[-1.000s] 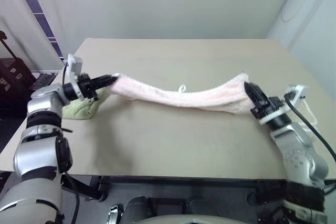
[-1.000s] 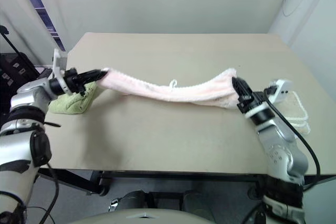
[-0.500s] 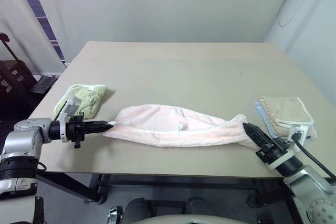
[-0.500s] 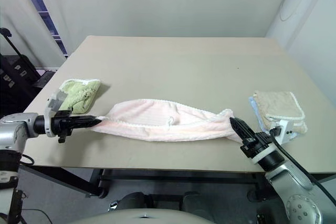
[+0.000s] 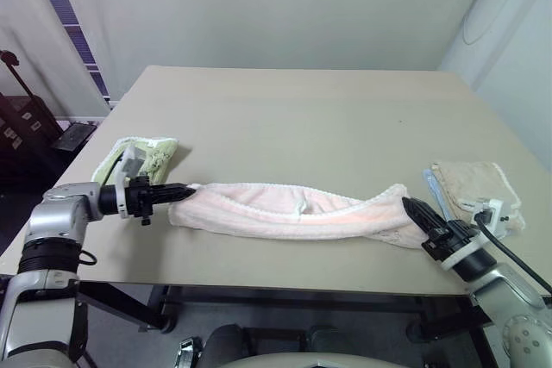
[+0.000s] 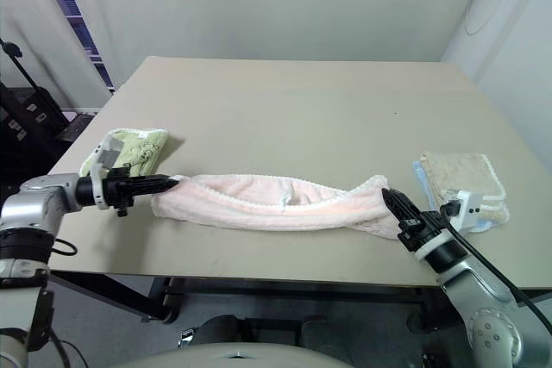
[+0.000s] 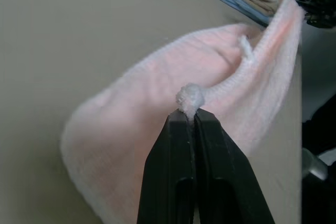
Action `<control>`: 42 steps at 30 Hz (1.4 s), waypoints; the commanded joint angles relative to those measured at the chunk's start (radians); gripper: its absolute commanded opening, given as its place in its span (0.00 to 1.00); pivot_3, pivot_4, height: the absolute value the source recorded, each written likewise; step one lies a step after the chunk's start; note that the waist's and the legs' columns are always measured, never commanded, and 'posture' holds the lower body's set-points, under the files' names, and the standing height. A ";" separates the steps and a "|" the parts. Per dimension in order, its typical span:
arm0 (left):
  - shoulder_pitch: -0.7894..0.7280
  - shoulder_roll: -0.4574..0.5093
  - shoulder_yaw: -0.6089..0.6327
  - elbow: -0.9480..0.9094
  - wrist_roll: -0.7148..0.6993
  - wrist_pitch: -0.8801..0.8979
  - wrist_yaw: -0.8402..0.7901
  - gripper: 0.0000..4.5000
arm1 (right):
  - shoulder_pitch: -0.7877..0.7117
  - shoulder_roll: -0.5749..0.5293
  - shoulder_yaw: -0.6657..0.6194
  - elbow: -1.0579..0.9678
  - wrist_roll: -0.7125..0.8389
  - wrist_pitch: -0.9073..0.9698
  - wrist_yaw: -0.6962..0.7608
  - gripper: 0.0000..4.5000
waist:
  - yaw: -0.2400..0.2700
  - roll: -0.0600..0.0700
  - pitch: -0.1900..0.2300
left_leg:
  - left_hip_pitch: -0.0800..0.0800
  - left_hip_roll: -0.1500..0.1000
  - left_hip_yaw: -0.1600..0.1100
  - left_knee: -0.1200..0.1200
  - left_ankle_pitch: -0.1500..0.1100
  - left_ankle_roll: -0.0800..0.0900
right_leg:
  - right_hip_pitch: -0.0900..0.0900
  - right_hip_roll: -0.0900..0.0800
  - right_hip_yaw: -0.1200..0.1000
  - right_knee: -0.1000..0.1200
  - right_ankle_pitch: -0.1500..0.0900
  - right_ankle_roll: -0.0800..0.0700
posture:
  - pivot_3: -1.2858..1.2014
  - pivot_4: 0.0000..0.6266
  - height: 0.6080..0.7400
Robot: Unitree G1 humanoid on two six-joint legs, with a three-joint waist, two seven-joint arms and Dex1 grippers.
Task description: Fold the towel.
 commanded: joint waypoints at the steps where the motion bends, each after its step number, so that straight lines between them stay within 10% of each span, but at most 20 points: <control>1: -0.079 -0.020 -0.004 0.096 0.038 -0.075 0.030 0.00 | -0.040 0.019 -0.014 0.031 -0.041 -0.042 -0.039 0.00 | 0.006 0.000 0.000 | -0.001 0.000 0.000 0.000 0.000 0.001 | 0.000 0.000 0.000 0.000 0.000 0.001 | 0.52 0.00 1.00; 35: -0.230 -0.145 0.063 0.497 0.132 -0.364 0.316 0.00 | -0.162 0.062 0.035 0.197 -0.169 -0.032 -0.105 0.00 | 0.012 -0.002 -0.001 | -0.007 0.001 0.000 0.004 0.000 0.003 | -0.002 0.003 -0.001 0.003 0.002 0.006 | 0.52 0.00 1.00; 42: -0.251 -0.159 0.091 0.499 0.124 -0.355 0.340 0.48 | -0.188 0.054 0.058 0.181 -0.156 -0.009 -0.075 0.47 | 0.012 -0.002 -0.001 | -0.007 0.000 0.000 0.004 0.000 0.003 | -0.002 0.003 -0.001 0.004 0.003 0.006 | 0.52 0.00 1.00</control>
